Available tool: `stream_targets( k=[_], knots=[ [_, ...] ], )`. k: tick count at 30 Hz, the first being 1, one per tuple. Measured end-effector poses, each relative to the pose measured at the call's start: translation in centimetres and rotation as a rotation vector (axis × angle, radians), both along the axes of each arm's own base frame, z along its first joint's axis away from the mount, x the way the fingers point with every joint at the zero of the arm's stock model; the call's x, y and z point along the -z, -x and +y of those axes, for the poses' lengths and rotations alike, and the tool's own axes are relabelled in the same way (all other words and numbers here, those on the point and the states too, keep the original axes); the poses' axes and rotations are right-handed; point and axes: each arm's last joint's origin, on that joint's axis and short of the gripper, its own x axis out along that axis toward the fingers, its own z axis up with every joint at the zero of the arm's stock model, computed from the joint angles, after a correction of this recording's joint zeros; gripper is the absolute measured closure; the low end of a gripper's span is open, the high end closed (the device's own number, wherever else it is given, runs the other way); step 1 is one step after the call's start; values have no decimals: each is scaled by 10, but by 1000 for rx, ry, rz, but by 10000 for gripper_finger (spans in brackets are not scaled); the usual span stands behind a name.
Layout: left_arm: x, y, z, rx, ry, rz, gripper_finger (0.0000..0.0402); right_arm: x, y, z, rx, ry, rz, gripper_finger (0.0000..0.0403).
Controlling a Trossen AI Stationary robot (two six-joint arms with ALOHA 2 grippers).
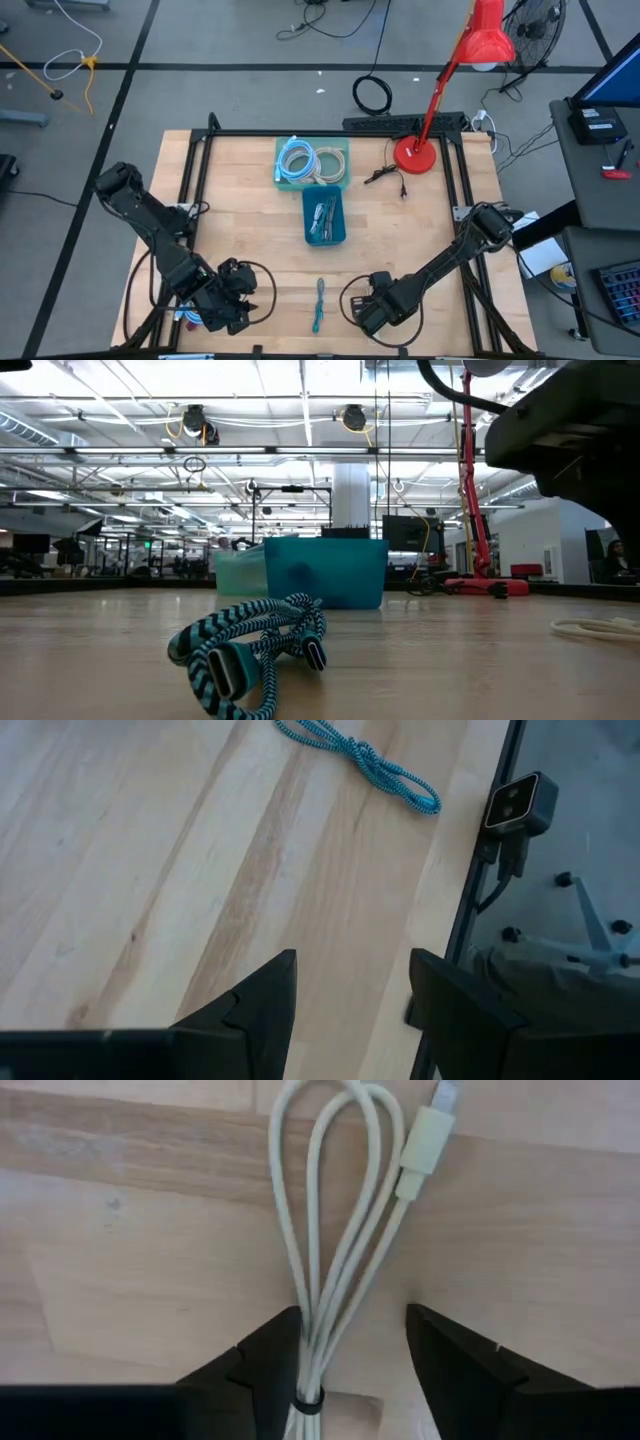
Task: Pick & Place USB Port
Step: Put the white charger cable into the blue bin
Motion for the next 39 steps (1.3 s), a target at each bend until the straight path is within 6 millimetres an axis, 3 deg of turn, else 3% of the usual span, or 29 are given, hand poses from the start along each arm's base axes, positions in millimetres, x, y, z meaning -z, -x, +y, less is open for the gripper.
stream_targets(
  k=[4, 9, 13, 16, 20, 24, 31, 39],
  knots=[
    [0, 0, 0, -5, 3, 1, 204, 3, 3, -1, 16, 3, 12, 278],
    [0, 0, 0, -5, 3, 1, 204, -2, -3, -4, -7, 6, -22, 385],
    [0, 0, 0, -4, 1, 3, 204, -21, -19, -10, -25, 28, -115, 390],
    [0, 0, 0, -2, 0, 2, 204, -57, -32, -20, -46, 73, -250, 397],
    [0, 0, 0, -5, 1, 3, 204, -104, -48, -47, -56, 211, -333, 399],
    [0, 0, 1, -6, 1, 2, 204, -135, -63, -92, -71, 318, -299, 400],
    [0, -1, 2, -16, 5, 3, 204, -135, -94, -163, -92, 377, -318, 402],
    [0, 1, 0, -41, 27, 10, 204, -127, -97, -205, -88, 450, -222, 402]
  ],
)
